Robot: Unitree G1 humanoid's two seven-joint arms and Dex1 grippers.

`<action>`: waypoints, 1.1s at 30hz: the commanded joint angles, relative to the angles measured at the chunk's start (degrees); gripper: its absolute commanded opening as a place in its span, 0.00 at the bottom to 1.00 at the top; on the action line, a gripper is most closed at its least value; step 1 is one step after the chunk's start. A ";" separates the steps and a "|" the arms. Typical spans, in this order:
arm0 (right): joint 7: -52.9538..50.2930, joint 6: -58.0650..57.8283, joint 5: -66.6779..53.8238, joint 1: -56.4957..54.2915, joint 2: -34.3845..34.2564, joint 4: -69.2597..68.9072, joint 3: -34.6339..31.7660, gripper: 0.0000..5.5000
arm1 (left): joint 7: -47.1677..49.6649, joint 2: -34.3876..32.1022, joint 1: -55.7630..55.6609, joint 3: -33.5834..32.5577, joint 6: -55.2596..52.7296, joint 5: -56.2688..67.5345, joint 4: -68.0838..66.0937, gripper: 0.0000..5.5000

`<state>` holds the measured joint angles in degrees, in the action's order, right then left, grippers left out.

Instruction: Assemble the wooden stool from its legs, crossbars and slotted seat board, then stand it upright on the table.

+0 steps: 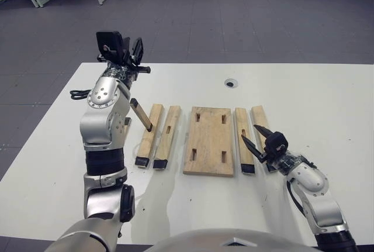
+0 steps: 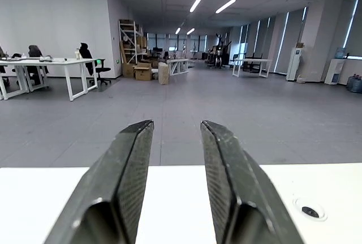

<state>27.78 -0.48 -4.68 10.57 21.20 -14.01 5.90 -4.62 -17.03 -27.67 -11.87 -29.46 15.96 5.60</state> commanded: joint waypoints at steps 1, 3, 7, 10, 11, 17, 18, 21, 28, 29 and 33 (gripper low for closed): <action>0.23 -0.53 0.26 -0.60 -0.19 0.40 0.71 0.48 | 1.05 0.45 3.91 -0.95 -1.88 -1.06 -4.04 0.28; 0.21 -0.43 0.22 -0.94 -0.18 0.75 0.64 0.48 | -0.45 0.89 5.12 -1.08 -2.51 -0.31 -9.26 0.28; 0.23 -0.40 0.18 -1.48 -0.07 1.08 0.59 0.48 | -4.34 0.99 5.26 -0.11 -3.34 0.87 -13.13 0.28; 0.17 -0.29 0.25 -1.34 -0.12 1.12 0.71 0.48 | -4.89 1.13 3.44 -0.23 -1.72 1.18 -11.10 0.28; 0.18 -0.28 0.26 -1.33 -0.14 1.16 0.75 0.48 | -4.85 1.68 2.93 -0.90 -0.30 1.88 -9.17 0.28; 0.55 -0.37 0.09 -0.69 -0.13 0.97 1.27 0.48 | -5.50 1.69 8.07 -7.40 10.84 4.43 2.25 0.28; 0.55 -0.37 0.08 -0.59 -0.13 0.94 1.32 0.48 | -5.21 1.76 9.93 -8.60 11.70 4.88 4.74 0.28; 0.49 -0.31 0.12 -0.20 -0.17 0.86 1.47 0.48 | -4.79 2.47 15.76 -9.79 13.17 4.82 9.78 0.28; 0.24 -0.23 0.11 0.36 -0.15 0.85 1.42 0.48 | -8.71 6.71 38.34 -9.60 15.96 6.89 17.39 0.31; 0.07 -0.39 0.05 0.64 -0.21 0.61 1.31 0.48 | -10.08 6.65 40.56 -9.06 15.86 7.20 16.72 0.34; -0.16 -0.62 -0.03 0.86 -0.23 0.47 1.12 0.48 | -14.49 3.91 46.62 -3.60 17.37 1.75 12.73 0.43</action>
<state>27.72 -0.42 -4.69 11.44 20.89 -13.01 7.53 -17.65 -11.29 17.29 -18.05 -12.83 20.90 20.07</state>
